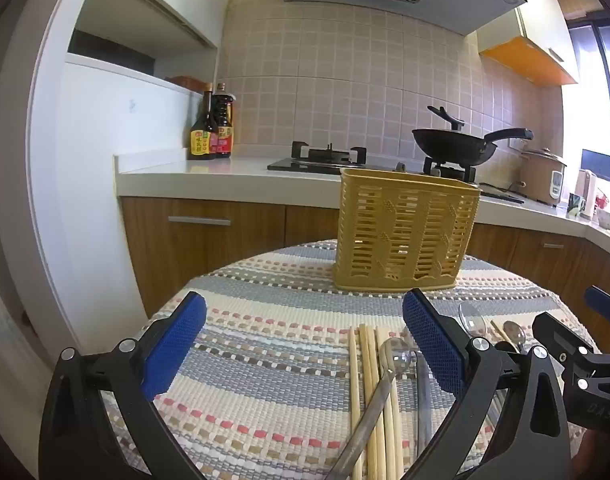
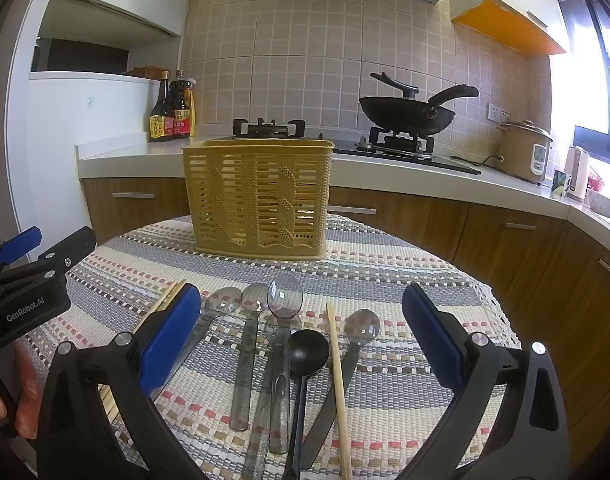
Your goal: Organize utensils
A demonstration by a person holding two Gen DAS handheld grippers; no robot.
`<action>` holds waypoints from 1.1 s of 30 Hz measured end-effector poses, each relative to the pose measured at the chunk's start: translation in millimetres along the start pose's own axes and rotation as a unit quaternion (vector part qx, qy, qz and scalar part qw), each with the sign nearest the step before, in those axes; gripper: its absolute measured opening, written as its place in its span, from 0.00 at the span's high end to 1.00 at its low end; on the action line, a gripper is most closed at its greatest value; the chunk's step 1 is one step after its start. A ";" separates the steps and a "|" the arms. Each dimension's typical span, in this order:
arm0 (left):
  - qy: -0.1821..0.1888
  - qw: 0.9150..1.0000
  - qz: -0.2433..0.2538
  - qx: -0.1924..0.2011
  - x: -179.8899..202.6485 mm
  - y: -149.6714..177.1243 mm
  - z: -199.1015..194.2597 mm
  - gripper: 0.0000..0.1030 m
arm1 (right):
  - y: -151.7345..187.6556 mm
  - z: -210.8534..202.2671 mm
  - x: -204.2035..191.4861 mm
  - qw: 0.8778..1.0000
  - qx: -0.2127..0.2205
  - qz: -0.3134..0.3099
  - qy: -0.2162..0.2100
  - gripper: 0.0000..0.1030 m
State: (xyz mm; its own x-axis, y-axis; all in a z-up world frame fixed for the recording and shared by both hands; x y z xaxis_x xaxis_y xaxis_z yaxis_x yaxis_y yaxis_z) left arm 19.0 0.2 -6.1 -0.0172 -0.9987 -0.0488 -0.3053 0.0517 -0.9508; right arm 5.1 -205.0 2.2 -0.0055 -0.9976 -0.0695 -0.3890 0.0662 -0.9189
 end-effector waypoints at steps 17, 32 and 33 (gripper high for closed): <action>0.010 1.000 0.007 0.010 2.3 -1.0 -4.8 0.07 | -2.0 -3.7 0.6 1.000 0.007 0.000 -0.002 0.07; 0.014 1.000 0.013 0.012 7.2 -1.5 -5.5 0.07 | -1.3 -2.1 3.2 1.000 0.004 0.007 -0.003 0.07; 0.014 1.000 0.014 0.012 7.4 -1.3 -5.5 0.07 | -1.1 -2.1 3.3 1.000 0.004 0.007 -0.003 0.07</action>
Point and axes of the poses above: each gripper's, at about its wrist camera, not at the fingertips, and z roughly the way its jaws point, x to its right, y to its underside, the point moved 2 cm from there along z, roughly the way its jaws point, and after that the axes turned 7 degrees about z, right-handed, at the moved point
